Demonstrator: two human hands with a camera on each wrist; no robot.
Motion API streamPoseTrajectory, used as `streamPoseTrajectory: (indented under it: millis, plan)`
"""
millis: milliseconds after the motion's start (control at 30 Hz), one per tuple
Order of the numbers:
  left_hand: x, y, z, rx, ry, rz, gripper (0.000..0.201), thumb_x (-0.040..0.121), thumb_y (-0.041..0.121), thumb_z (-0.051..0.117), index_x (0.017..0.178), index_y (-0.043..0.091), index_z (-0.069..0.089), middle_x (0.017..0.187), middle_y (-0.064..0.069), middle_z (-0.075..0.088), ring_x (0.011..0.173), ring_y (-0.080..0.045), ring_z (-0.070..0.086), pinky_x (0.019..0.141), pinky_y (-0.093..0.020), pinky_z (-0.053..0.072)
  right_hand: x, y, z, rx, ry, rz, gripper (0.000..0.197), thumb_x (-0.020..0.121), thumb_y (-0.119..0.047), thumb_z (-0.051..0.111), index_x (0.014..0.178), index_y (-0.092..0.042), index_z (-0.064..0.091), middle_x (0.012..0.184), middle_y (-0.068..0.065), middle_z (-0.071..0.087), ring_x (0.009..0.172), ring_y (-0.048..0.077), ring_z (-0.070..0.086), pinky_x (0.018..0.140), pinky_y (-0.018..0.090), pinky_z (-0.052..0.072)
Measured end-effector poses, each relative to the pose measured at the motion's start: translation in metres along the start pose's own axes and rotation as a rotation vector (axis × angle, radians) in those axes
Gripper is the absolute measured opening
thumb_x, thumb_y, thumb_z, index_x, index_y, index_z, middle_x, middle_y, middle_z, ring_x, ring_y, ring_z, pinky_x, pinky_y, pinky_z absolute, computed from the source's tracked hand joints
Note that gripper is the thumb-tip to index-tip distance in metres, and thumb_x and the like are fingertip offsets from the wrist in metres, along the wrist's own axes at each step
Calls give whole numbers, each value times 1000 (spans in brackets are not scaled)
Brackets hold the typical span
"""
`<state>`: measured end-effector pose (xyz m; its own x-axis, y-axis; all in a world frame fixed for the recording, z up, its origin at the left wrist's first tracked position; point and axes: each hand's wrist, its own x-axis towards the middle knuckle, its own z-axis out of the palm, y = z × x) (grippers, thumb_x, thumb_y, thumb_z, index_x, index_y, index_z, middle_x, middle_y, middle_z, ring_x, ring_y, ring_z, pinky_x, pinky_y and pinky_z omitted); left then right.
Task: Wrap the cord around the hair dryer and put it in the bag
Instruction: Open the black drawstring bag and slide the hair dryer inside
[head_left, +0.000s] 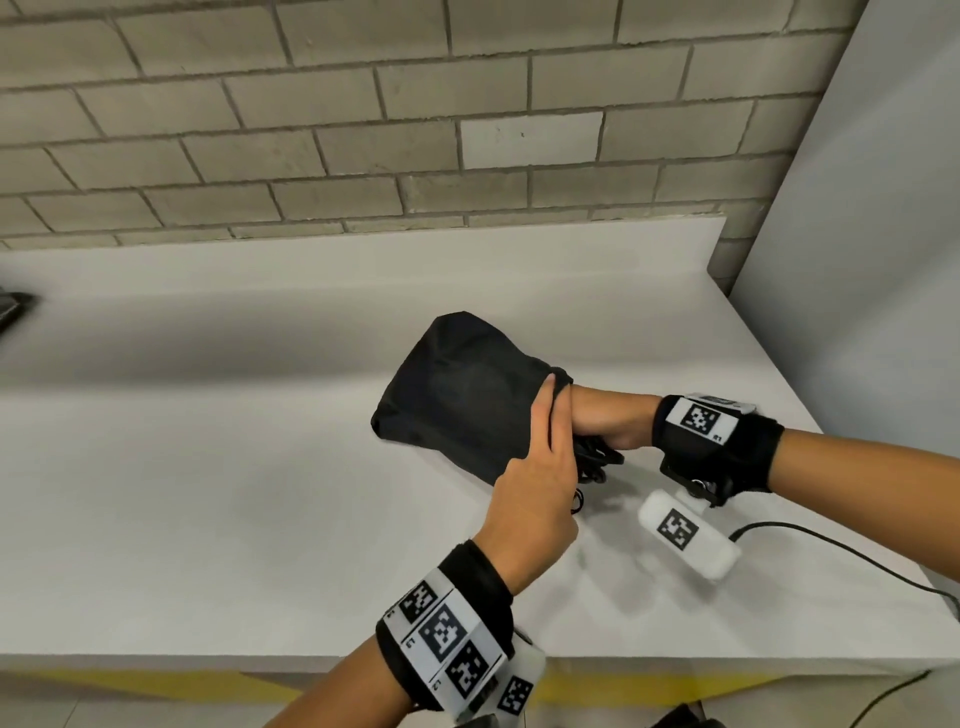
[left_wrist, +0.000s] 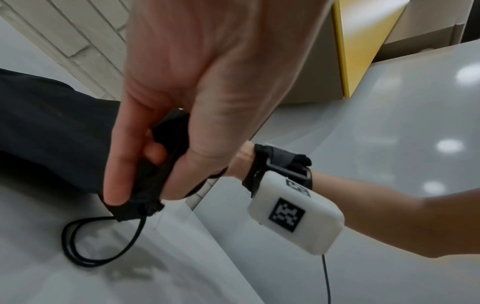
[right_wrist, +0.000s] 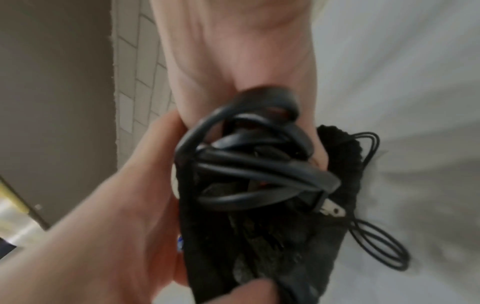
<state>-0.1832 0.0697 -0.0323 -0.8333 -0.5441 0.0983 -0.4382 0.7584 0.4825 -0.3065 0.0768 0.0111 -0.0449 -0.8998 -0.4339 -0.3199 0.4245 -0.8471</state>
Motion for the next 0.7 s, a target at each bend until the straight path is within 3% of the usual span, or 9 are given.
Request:
streamPoseTrajectory:
  millis: [200,333,433,500,533,567,633,700]
  plan:
    - [0,2,-10,-28,-39,8,99,67,-17,51,148,12,1,158,0,-12,40,-13,31,39,-20,19,5,-9,5,197,-17,72,43,99,0,28,61,-12,42,31,-7,48,26,2,46,30,12,36]
    - [8,-4,-15,-47,15,22,102,63,-16,53,148,13,4,158,3,-6,39,-13,29,38,-18,18,10,-19,5,307,52,131,44,101,-17,29,58,-14,36,29,-8,43,24,3,43,27,13,33]
    - [10,-6,-16,-95,44,46,106,60,-19,52,148,14,4,158,3,-4,38,-13,30,38,-18,21,12,-20,7,240,137,72,47,102,-23,27,56,-16,33,27,-7,39,22,2,40,25,12,31]
    - [7,-6,-16,-120,29,58,109,60,-21,53,148,15,1,158,4,-7,39,-15,33,38,-18,24,21,-10,21,213,168,131,42,102,-17,27,62,-16,38,38,-6,51,33,4,52,34,10,40]
    - [5,-6,-15,-135,3,59,109,61,-20,54,148,17,-2,157,5,-10,40,-15,34,38,-18,26,22,-8,31,175,293,203,37,101,-9,29,67,-15,42,52,0,60,48,6,60,46,9,47]
    - [2,-6,-15,-146,-34,58,109,64,-19,53,148,18,-5,157,7,-14,40,-15,34,38,-18,27,22,-7,31,-10,394,201,35,99,-2,30,70,-13,45,62,4,63,58,6,63,55,9,50]
    - [-3,-8,-16,-136,-80,58,108,66,-18,53,147,20,-8,156,10,-18,41,-15,33,38,-19,27,26,-5,17,121,242,152,39,98,1,35,64,-13,46,62,1,57,47,-3,56,51,7,44]
    - [-2,-13,-19,-134,-58,67,110,65,-18,55,147,23,-7,156,12,-16,41,-17,34,38,-20,25,24,-13,4,188,179,82,37,98,-5,38,64,-13,49,61,2,54,45,0,55,49,12,44]
